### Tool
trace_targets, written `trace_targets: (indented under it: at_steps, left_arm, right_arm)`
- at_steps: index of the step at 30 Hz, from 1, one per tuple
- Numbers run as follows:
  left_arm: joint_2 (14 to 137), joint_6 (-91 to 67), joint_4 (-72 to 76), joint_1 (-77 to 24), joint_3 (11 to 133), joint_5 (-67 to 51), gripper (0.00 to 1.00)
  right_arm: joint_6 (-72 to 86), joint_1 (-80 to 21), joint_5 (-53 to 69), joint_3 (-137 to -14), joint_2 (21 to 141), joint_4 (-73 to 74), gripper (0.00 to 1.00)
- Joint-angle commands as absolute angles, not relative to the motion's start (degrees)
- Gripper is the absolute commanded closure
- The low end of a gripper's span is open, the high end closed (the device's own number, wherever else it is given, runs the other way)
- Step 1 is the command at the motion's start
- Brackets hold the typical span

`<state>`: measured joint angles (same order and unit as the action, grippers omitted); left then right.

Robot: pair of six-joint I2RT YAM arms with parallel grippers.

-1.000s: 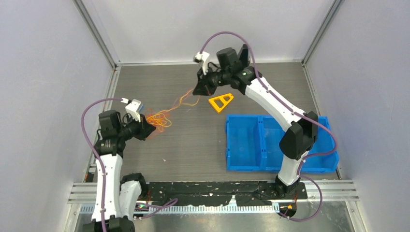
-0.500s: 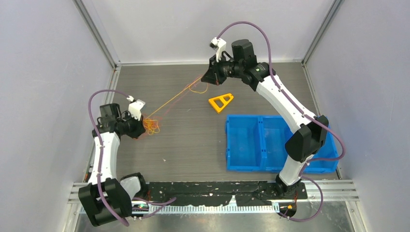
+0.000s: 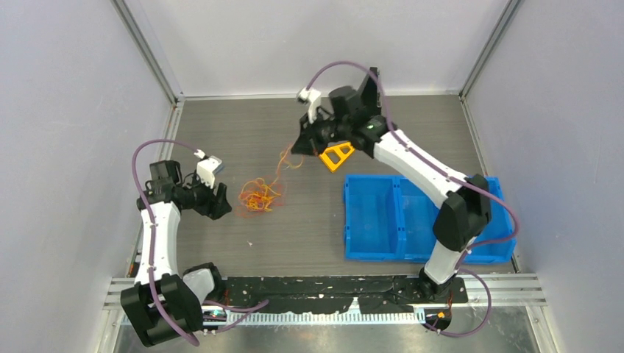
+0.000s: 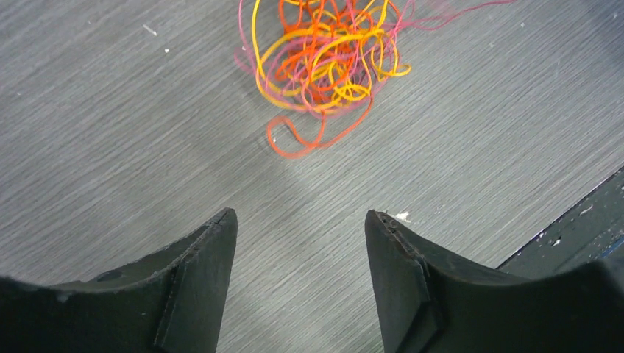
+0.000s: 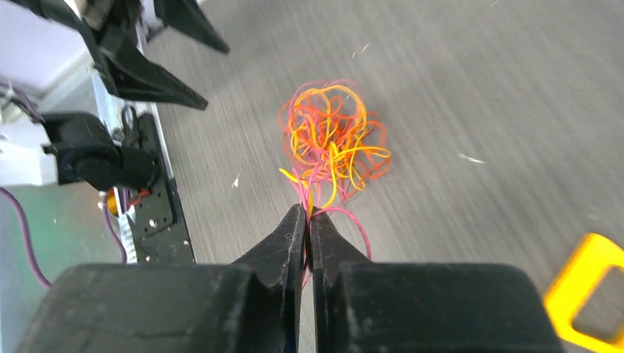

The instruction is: Untangle the cables

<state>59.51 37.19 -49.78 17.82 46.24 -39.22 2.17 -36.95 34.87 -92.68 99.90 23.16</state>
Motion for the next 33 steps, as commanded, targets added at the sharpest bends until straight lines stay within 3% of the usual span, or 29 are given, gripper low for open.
trace_targets:
  at_steps: [1,2,4,6,10,14,19,26,33]
  left_arm:
    - [61.2,39.1,-50.7,17.6,46.9,-38.1,0.31]
    - [61.1,38.2,-49.9,17.4,46.5,-38.8,0.27]
    - [60.7,34.7,-46.4,16.6,45.3,-39.7,0.21]
    - [60.9,28.9,-41.2,14.8,44.6,-38.7,0.18]
    - [66.2,15.2,-33.8,10.2,45.8,-36.4,0.17]
    - [76.8,5.7,-30.6,8.0,48.3,-32.8,0.21]
    - [87.2,0.5,-29.5,7.7,51.8,-33.8,0.37]
    - [92.7,-5.2,-24.9,5.8,52.0,-31.5,0.74]
    - [90.4,-4.4,-24.9,5.8,49.5,-34.1,0.85]
  right_arm:
    - [-2.6,-38.1,33.3,-93.4,106.7,23.3,0.86]
    - [-3.6,-38.1,31.0,-94.2,108.6,24.0,0.83]
    - [-4.5,-38.1,25.3,-97.4,111.3,25.1,0.54]
    - [-5.4,-38.0,18.9,-101.3,113.6,26.8,0.33]
    - [-5.9,-38.0,13.0,-107.2,115.6,31.2,0.19]
    - [-6.6,-38.2,17.7,-106.4,114.9,33.8,0.15]
    - [-4.2,-38.3,31.5,-100.6,114.0,32.7,0.17]
    - [-1.4,-40.6,28.9,-100.0,118.2,28.0,0.18]
    - [-0.2,-46.7,24.4,-110.0,129.1,25.8,0.15]
